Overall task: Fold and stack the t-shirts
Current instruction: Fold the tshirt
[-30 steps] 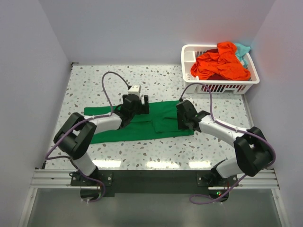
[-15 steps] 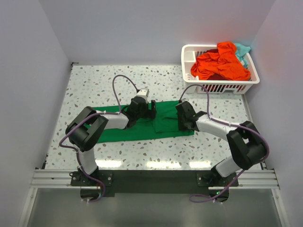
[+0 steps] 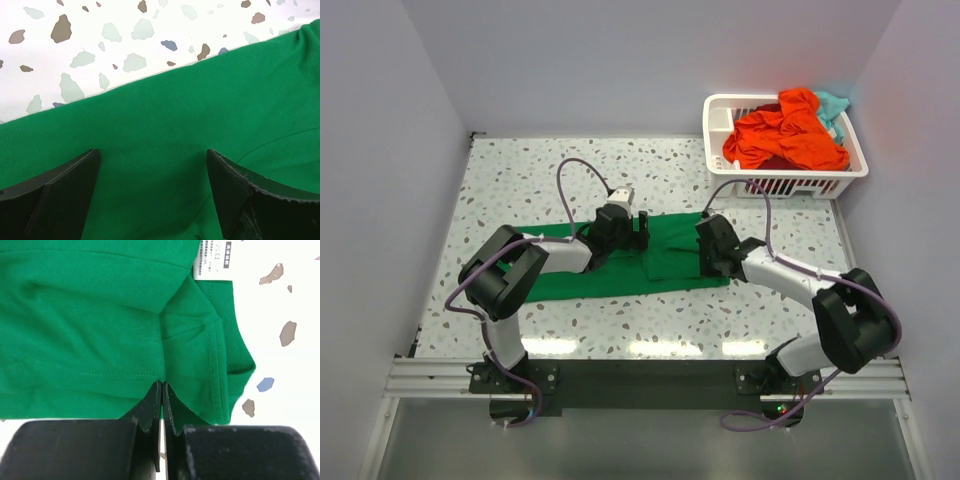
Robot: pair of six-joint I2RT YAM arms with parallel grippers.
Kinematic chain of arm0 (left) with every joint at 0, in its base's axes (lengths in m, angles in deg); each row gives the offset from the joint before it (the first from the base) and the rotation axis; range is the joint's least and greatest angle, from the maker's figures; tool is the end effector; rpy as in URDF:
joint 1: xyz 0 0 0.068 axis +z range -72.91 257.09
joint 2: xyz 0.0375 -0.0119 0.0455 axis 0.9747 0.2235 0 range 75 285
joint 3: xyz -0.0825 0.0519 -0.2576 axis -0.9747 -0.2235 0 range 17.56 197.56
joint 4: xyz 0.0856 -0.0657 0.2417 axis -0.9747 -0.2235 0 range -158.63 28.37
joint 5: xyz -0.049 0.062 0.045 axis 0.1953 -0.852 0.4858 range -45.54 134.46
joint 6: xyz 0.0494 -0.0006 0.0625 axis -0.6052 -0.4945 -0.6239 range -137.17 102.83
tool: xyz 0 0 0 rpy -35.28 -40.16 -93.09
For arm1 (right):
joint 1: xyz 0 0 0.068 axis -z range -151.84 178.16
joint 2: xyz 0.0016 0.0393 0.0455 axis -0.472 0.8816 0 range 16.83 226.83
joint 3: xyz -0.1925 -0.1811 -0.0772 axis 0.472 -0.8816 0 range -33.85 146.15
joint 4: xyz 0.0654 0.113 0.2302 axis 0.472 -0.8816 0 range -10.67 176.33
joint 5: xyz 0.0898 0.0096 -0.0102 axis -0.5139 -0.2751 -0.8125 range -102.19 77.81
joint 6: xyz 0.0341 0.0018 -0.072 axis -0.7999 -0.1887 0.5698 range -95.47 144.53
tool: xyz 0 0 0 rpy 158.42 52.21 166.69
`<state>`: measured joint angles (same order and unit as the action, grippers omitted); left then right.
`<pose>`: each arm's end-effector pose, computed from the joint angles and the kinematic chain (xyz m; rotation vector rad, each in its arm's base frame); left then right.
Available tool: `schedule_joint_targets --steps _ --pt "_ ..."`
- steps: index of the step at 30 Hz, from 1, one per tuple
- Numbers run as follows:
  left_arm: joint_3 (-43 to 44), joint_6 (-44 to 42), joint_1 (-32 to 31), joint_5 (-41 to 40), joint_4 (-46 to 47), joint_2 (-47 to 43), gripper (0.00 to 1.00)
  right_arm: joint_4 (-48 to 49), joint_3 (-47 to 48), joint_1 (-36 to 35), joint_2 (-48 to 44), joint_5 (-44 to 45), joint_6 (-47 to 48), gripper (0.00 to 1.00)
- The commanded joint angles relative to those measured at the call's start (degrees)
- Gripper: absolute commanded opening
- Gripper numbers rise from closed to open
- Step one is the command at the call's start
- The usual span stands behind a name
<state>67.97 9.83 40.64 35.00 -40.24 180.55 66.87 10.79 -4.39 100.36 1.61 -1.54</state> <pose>0.3288 -0.2289 0.1221 0.0836 2.1857 -0.4605 0.2573 0.1447 0.1495 -0.0568 2.5457 0.0846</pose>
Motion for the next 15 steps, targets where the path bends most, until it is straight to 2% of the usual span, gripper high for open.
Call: schedule_joint_targets --steps 1,15 --pt "0.2 0.0 0.0 -1.6 1.2 -0.4 0.92 -2.5 -0.5 0.2 -3.4 -0.5 -1.5 0.0" --pt "-0.2 -0.4 0.0 -1.1 1.7 -0.6 0.92 -3.7 -4.8 0.1 -8.7 -4.4 -5.0 0.0"
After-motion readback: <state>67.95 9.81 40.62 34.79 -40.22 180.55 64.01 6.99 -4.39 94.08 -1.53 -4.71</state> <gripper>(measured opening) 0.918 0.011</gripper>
